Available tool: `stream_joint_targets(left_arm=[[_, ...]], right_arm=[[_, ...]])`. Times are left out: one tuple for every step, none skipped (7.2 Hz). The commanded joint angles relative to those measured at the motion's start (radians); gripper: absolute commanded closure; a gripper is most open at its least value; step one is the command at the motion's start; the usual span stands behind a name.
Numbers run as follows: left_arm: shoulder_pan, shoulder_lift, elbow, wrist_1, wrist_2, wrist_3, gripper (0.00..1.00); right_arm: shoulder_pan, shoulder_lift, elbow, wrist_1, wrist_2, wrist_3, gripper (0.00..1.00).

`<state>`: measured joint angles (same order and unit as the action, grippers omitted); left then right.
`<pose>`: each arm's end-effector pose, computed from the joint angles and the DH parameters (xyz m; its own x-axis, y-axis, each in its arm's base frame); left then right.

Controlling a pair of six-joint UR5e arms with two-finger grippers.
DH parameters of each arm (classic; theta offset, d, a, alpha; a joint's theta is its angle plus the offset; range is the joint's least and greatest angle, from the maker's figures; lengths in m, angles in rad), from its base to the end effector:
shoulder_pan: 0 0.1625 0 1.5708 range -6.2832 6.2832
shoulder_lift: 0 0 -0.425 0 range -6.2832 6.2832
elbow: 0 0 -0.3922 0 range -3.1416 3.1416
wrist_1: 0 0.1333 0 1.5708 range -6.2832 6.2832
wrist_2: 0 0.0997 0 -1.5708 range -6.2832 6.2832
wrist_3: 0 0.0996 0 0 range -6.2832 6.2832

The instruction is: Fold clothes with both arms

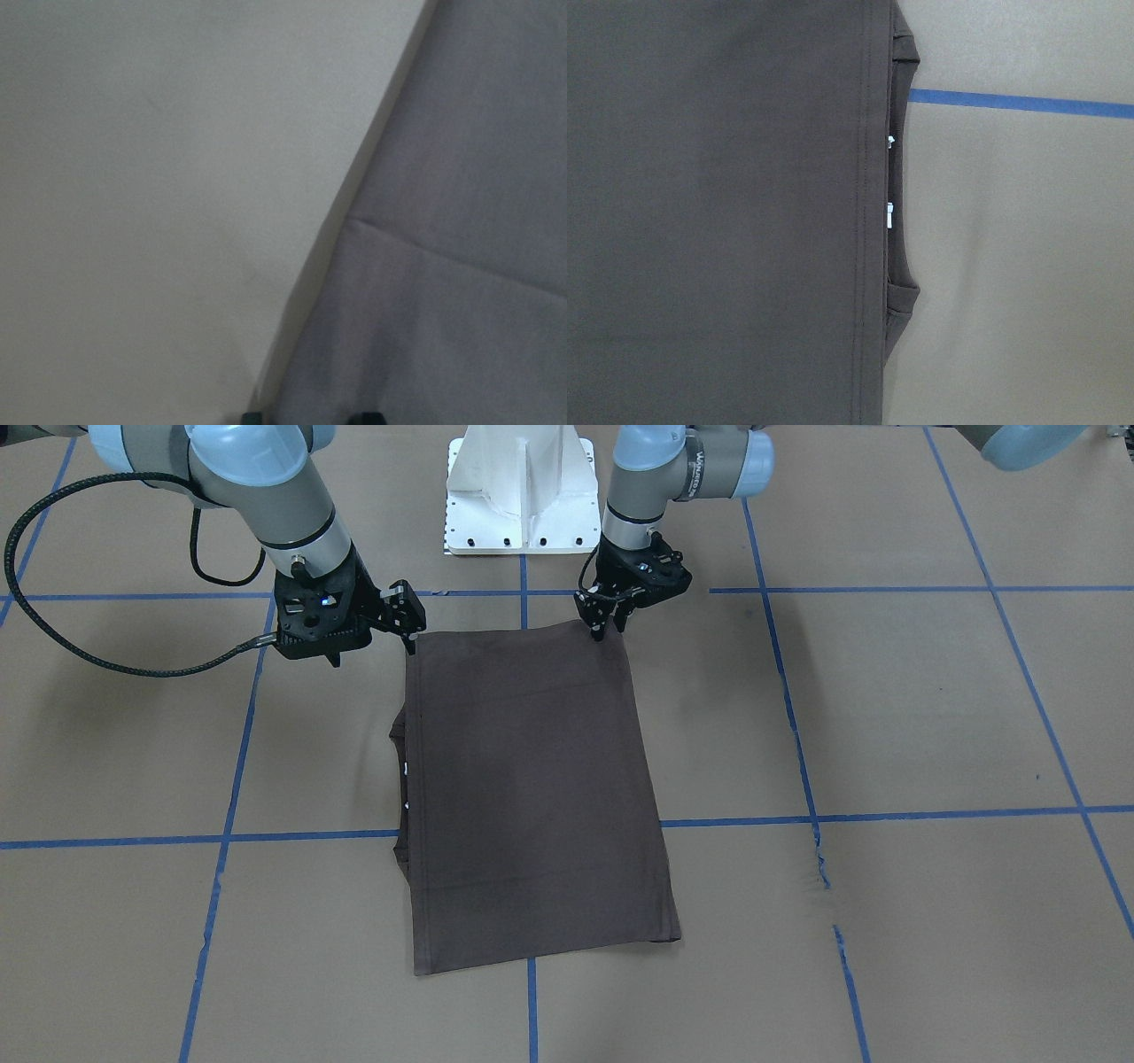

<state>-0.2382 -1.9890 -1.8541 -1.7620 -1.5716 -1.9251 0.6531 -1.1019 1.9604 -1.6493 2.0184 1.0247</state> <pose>0.5636 -0.2739 0.2826 0.4901 -0.4760 -0.7302 0.4322 0.8602 -0.2707 -0.4077 -0.4255 0.2385 0.6414 -0.0987 0.7608 0.0317 0.9942 0.1023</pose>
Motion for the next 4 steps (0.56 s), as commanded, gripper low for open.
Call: stream_joint_targets(left_arm=[[0.003, -0.002, 0.001, 0.022, -0.001, 0.002, 0.49], [0.003, -0.005, 0.001, 0.022, -0.001, 0.003, 0.51], [0.003, -0.011, 0.001, 0.022, -0.001, 0.002, 0.65], [0.003, -0.011, 0.001, 0.022, -0.001, 0.002, 0.81]], right_arm=[[0.0, -0.001, 0.0, -0.001, 0.0, 0.0, 0.0], [0.002, -0.001, 0.0, -0.001, 0.0, 0.0, 0.0], [0.002, -0.001, 0.0, -0.003, 0.0, 0.0, 0.0], [0.003, -0.001, 0.0, -0.003, 0.0, 0.0, 0.0]])
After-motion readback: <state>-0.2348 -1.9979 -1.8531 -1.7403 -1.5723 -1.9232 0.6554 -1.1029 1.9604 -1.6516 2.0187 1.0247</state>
